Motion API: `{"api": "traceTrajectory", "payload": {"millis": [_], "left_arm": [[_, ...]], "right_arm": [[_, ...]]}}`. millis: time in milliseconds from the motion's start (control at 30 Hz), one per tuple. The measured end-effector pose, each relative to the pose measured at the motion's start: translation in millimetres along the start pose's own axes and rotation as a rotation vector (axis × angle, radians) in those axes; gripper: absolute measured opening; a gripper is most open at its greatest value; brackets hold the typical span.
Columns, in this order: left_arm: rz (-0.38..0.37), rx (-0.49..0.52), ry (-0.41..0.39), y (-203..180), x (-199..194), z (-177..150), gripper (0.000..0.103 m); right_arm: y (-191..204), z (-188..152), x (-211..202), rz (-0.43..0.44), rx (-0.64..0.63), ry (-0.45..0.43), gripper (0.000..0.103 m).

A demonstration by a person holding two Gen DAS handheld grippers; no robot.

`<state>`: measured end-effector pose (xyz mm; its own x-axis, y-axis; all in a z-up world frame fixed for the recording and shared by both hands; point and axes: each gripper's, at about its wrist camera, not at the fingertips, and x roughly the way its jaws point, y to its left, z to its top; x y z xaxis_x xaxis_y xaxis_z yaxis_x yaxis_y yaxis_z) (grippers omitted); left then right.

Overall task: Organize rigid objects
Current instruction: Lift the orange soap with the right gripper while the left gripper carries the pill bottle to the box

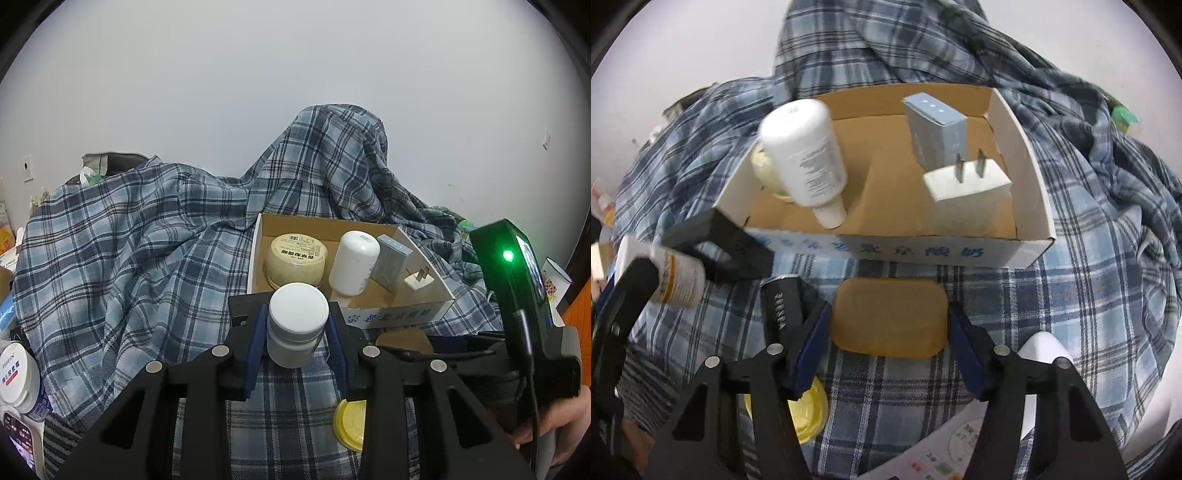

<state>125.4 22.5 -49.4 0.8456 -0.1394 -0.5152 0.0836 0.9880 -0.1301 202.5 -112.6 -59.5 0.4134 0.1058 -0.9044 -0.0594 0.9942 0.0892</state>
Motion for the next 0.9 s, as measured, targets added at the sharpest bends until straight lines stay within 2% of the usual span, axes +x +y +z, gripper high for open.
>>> {"api": "traceTrajectory", "payload": {"millis": [67, 133, 267, 400, 533, 633, 767, 900], "left_arm": [[-0.025, 0.002, -0.015, -0.7, -2.8, 0.1, 0.034], [-0.034, 0.015, -0.036, -2.9, -7.0, -0.1, 0.034], [-0.039, 0.036, -0.052, -8.0, -9.9, 0.1, 0.034], [-0.042, 0.033, -0.092, -7.7, -18.5, -0.1, 0.034], [-0.052, 0.054, -0.132, -11.6, -28.3, 2.6, 0.034], [-0.058, 0.070, -0.153, -17.1, -38.0, 9.6, 0.034], [-0.069, 0.128, -0.214, -27.4, -53.1, 30.9, 0.034], [-0.076, 0.137, -0.277, -28.5, -57.2, 55.1, 0.034]], "right_arm": [[2.1, -3.8, -5.2, 0.003, -0.031, -0.019, 0.061], [3.4, -9.9, -17.9, -0.003, -0.080, -0.075, 0.061], [1.6, -25.7, -53.6, -0.031, -0.159, -0.264, 0.061], [-2.4, -33.1, -77.5, -0.022, -0.177, -0.399, 0.061], [-3.3, -37.1, -96.1, 0.011, -0.177, -0.482, 0.061], [3.9, -32.5, -105.1, 0.005, -0.180, -0.527, 0.061], [4.1, -26.0, -123.4, 0.014, -0.183, -0.568, 0.061], [2.7, -9.3, -144.7, -0.002, -0.202, -0.636, 0.061]]}}
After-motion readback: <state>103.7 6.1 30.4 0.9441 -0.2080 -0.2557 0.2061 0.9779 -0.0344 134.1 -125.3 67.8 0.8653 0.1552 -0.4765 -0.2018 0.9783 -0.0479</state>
